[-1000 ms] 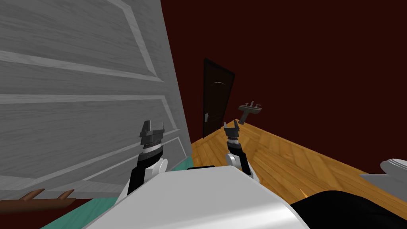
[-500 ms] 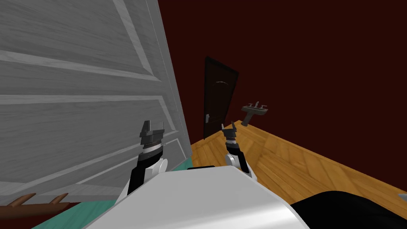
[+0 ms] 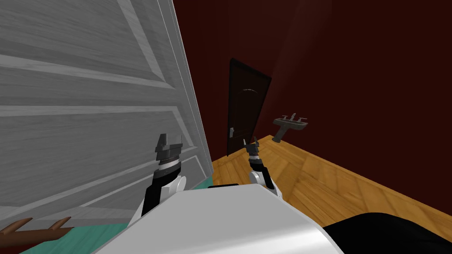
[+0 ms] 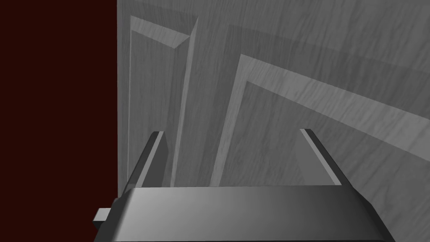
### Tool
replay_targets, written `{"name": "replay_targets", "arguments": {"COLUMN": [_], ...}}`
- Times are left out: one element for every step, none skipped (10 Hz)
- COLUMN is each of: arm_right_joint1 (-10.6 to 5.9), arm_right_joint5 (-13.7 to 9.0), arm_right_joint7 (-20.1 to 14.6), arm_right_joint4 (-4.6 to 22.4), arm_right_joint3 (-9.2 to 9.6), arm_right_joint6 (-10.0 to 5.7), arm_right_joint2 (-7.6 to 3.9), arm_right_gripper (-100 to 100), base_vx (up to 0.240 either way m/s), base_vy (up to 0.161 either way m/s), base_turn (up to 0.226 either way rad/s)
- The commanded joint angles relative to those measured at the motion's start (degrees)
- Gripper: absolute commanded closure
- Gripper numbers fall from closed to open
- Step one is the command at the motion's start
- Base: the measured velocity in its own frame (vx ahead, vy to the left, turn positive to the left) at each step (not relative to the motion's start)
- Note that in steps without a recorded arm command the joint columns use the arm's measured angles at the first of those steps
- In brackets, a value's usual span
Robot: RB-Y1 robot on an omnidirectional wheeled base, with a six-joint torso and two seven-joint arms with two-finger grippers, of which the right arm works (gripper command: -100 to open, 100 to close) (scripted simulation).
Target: Pull the door open
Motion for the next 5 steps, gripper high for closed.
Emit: {"name": "replay_targets", "arguments": {"arm_right_joint1": [-0.34,-0.68,-1.03,-1.37,-1.71], "arm_right_joint5": [-1.98,-3.23,-4.48,-5.74,-6.99], "arm_right_joint7": [-2.41,-3.86,-5.31,-6.77,-8.23], "arm_right_joint4": [1.32,2.28,3.26,4.24,5.23], "arm_right_joint3": [1.05,1.66,2.28,2.90,3.52], "arm_right_joint6": [0.11,0.10,0.10,0.09,0.09], "arm_right_joint2": [-1.34,-2.18,-3.03,-3.88,-4.72], "arm_right_gripper": [-100,-100,-100,-100,-100], "base_vx": [0.089,0.088,0.091,0.091,0.080], "base_vy": [-0.079,-0.067,-0.061,-0.068,-0.070], "base_turn": [0.104,0.117,0.105,0.123,0.120]}}
